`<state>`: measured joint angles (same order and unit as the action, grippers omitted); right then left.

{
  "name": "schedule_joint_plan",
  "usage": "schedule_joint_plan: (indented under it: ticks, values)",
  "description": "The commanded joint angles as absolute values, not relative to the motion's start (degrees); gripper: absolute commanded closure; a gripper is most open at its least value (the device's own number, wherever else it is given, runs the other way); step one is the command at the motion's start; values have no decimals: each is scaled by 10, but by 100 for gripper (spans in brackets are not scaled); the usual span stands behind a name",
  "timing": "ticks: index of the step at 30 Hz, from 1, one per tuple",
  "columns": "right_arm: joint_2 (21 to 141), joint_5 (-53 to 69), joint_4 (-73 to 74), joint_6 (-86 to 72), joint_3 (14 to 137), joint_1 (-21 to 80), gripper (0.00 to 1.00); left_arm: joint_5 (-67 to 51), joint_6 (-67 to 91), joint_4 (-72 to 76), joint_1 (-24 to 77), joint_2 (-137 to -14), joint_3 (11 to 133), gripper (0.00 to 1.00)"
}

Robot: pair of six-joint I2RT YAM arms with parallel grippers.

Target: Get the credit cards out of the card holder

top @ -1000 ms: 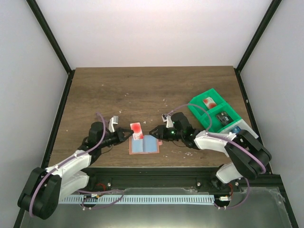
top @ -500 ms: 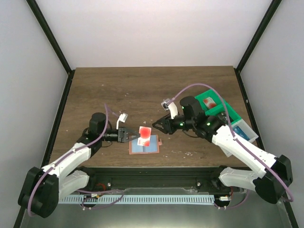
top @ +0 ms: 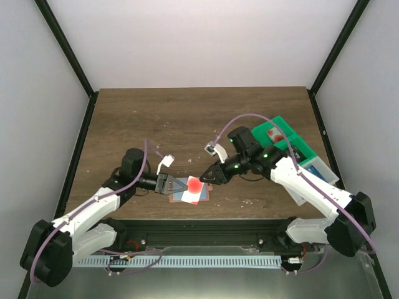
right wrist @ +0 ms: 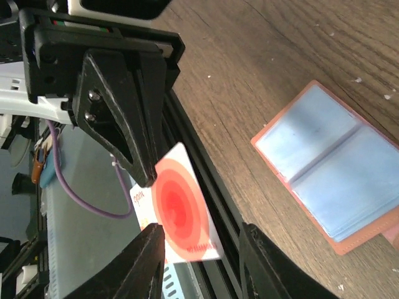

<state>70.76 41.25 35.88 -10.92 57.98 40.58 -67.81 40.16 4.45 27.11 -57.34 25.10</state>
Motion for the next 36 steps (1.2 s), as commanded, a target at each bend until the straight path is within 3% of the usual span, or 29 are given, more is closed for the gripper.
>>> schedule_joint_plan:
  ticks: [1,12,16,19,36]
  values:
    - [725,460,358,-95,619,402,66,-693,379,36,284,-578,266,100]
    - [750,531,324,-92,587,403,78,-710,364,41,294,-596,271,100]
    - [756,533,323,-92,579,403,78,-711,357,39,295,-603,277,100]
    - [762,506,328,-92,578,403,72,-710,354,41,296,-610,279,100]
    - [769,502,318,-100,595,402,71,-709,345,32,301,-606,277,100]
